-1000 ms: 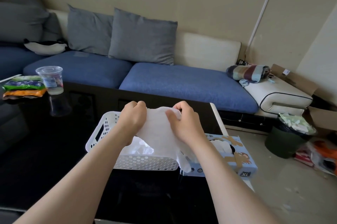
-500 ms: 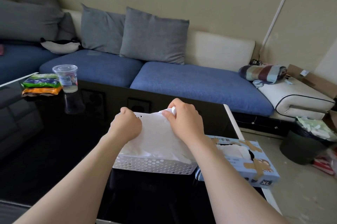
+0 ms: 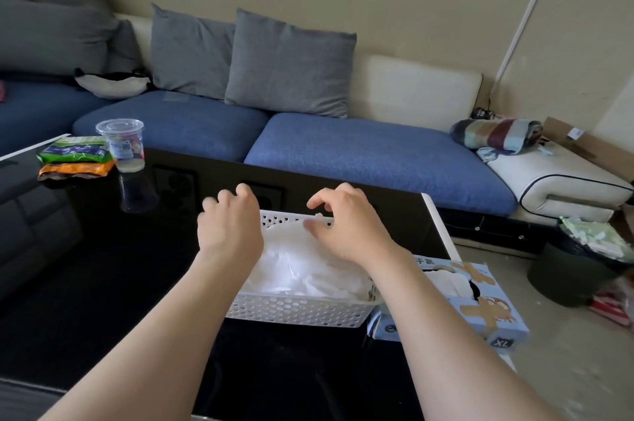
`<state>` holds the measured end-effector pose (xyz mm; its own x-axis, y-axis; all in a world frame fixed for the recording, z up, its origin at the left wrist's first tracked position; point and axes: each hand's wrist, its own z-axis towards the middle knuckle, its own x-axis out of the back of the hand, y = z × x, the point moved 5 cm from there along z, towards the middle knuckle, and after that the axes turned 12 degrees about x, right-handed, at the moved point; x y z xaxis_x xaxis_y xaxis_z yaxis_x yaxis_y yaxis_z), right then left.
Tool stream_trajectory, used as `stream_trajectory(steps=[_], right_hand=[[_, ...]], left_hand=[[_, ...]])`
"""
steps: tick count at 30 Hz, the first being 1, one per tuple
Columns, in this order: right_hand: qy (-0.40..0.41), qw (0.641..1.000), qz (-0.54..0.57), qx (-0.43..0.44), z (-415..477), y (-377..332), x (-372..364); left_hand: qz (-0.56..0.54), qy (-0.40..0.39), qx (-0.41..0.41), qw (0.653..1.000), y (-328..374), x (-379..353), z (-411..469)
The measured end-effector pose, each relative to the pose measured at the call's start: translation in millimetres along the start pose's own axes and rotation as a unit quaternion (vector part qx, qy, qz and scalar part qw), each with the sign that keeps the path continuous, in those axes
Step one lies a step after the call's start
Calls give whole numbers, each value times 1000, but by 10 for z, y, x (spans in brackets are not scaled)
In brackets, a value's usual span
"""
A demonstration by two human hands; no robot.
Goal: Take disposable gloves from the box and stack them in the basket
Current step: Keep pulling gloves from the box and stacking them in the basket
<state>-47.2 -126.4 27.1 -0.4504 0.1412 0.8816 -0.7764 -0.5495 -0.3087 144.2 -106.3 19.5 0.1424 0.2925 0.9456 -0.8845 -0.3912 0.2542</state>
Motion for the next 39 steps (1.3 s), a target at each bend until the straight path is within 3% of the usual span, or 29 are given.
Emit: stream_trajectory(steps=[3,6,9,15,20,24,28,31,39], right_hand=[[-180,983,-1,-37,-126,-64,-18],[-292,954,-20,-71,-288,-39,-41],[-342,936,-37,-72,-378,-7,-71],[-355,930,-59,-78,-393,60,-273],[-323,943,-42,-67,-420,49,-246],[-274,959,5,-68,-505,-26,7],[-143,985,35,-95,-562,84,312],[-96,988,11,-120,-701,288,508],[-121,961,-116,-219,-1194,779,848]], left_hand=[[-10,1,-94,995,137,-16,-27],[-23,-148,-166,975,211,-214,-96],[25,-295,-152,943,182,-416,-207],[75,-342,-130,928,152,-489,-265],[87,-322,-131,934,218,-475,-278],[68,-226,-155,959,341,-350,-297],[-26,-98,-182,978,515,-200,-373],[-87,-95,-237,963,712,-136,-492],[-150,-151,-359,909,1211,-149,-894]])
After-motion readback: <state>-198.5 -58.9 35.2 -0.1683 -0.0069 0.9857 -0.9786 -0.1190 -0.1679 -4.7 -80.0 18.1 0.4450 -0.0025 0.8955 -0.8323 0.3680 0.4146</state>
